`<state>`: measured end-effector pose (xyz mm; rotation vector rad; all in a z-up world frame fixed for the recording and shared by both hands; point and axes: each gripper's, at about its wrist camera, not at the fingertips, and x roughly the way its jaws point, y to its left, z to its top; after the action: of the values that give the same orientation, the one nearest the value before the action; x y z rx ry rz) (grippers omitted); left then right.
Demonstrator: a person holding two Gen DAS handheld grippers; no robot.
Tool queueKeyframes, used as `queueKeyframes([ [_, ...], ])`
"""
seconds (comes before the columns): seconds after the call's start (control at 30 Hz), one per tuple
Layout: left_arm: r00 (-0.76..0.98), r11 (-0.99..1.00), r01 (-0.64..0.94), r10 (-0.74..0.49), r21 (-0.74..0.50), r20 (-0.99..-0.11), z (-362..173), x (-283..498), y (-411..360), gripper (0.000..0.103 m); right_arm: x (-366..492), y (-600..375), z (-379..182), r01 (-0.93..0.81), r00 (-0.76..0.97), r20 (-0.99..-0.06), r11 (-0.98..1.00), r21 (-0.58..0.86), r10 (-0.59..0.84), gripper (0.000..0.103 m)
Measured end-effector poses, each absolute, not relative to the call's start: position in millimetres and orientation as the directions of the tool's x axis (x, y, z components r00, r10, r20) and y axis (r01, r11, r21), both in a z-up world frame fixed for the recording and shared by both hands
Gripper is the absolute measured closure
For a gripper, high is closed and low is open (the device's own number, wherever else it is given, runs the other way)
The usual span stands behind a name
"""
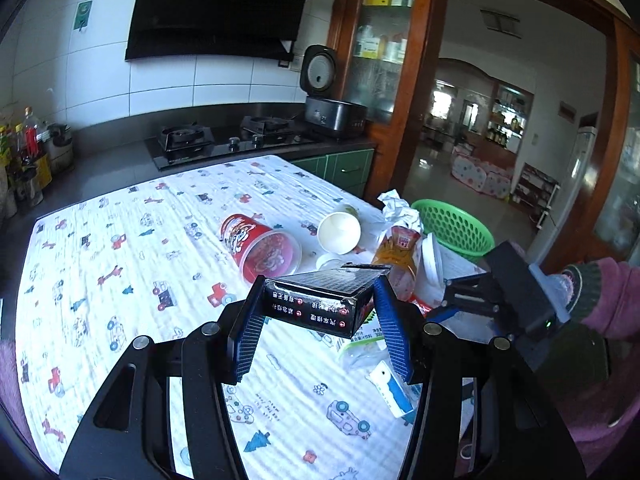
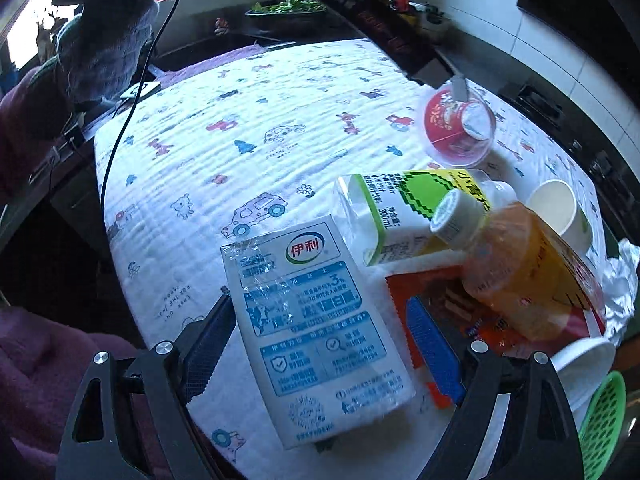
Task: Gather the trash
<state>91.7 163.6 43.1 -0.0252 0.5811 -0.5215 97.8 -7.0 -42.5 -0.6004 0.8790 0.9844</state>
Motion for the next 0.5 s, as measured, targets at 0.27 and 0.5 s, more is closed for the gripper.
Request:
queueKeyframes([
  [0.27,0.715,0.879,0.44,-0.467,-0.184,-0.521,37,97,165,0.05,97,-4,-51,-0.908,0.236,-0.849,0.419,-0.019,0.473,0.036],
  [0.5,0.708,0.865,0.461,-0.493,-0.198,-0.505,42,101,145,0.05,84,-40,-26,-0.861,0.299,-0.784,0.508,0.024,0.544,0.038],
])
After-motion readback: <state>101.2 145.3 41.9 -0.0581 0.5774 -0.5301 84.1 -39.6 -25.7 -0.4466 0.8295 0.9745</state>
